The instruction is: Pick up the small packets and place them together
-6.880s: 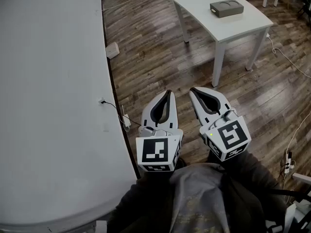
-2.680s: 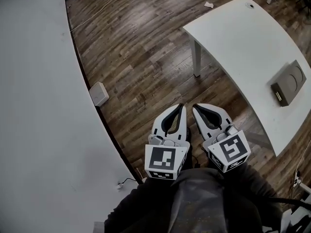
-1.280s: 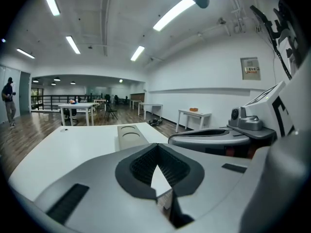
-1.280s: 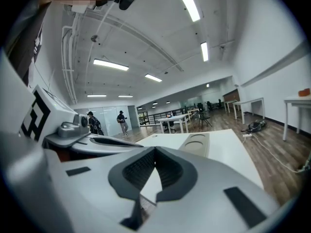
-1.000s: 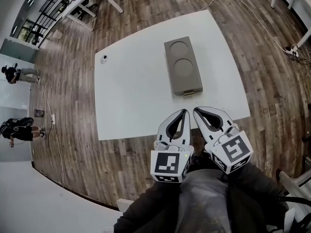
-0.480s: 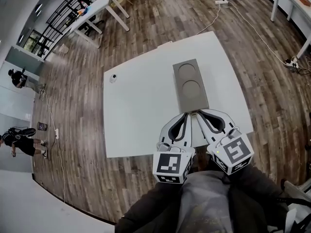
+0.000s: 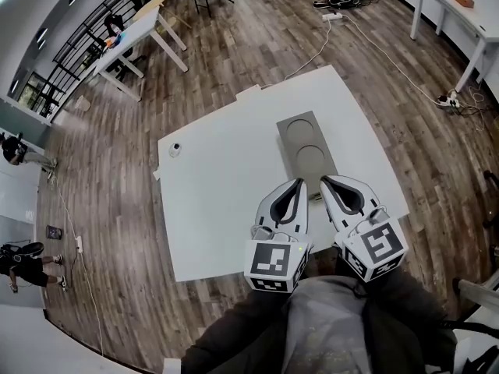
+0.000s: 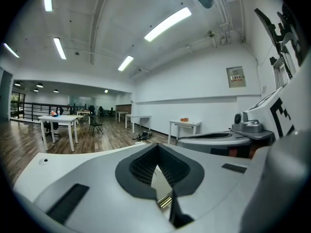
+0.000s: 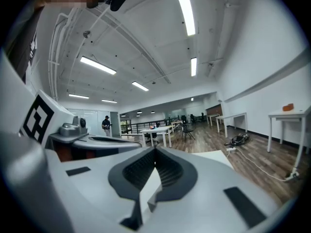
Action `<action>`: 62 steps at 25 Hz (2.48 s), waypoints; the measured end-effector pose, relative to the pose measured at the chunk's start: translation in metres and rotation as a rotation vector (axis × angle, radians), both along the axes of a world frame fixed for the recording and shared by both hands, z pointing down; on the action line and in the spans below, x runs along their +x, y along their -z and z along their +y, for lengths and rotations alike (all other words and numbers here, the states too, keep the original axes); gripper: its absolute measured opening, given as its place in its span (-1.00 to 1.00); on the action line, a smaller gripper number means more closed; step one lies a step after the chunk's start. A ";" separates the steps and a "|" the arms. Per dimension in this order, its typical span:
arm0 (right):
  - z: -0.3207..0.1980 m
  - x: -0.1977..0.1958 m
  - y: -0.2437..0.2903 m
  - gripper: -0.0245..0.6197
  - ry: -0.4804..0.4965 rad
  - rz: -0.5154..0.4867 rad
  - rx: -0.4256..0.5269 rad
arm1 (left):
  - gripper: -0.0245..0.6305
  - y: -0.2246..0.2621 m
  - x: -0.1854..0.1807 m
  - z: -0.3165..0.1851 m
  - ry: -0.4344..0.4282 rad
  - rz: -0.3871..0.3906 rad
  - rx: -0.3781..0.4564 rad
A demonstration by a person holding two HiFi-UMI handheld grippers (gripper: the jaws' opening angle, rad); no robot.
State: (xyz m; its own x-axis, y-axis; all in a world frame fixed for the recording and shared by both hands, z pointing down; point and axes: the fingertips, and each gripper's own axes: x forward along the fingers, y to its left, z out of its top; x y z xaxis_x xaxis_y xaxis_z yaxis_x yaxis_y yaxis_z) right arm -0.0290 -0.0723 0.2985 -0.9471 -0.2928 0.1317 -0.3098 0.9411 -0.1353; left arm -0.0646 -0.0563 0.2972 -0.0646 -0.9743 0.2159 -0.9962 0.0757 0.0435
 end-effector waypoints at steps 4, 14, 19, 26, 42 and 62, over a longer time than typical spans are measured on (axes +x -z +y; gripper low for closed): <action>-0.001 -0.004 -0.004 -0.91 -0.048 0.014 0.008 | -0.92 -0.006 -0.004 -0.001 -0.046 0.014 0.003; 0.030 0.009 -0.116 -0.91 -0.142 0.128 -0.037 | -0.92 -0.099 0.002 0.023 -0.105 0.104 -0.041; 0.032 0.014 -0.160 -0.91 -0.212 0.187 -0.133 | -0.92 -0.126 0.004 0.032 -0.147 0.119 -0.106; 0.019 0.019 -0.169 -0.87 -0.285 0.224 -0.127 | -0.92 -0.123 -0.006 0.024 -0.166 0.105 -0.109; -0.005 0.001 -0.198 -0.28 -0.352 0.445 -0.131 | -0.92 -0.132 -0.040 0.017 -0.139 0.146 -0.148; 0.021 0.028 -0.193 -0.37 -0.398 0.421 -0.107 | -0.92 -0.120 -0.034 0.042 -0.192 0.152 -0.130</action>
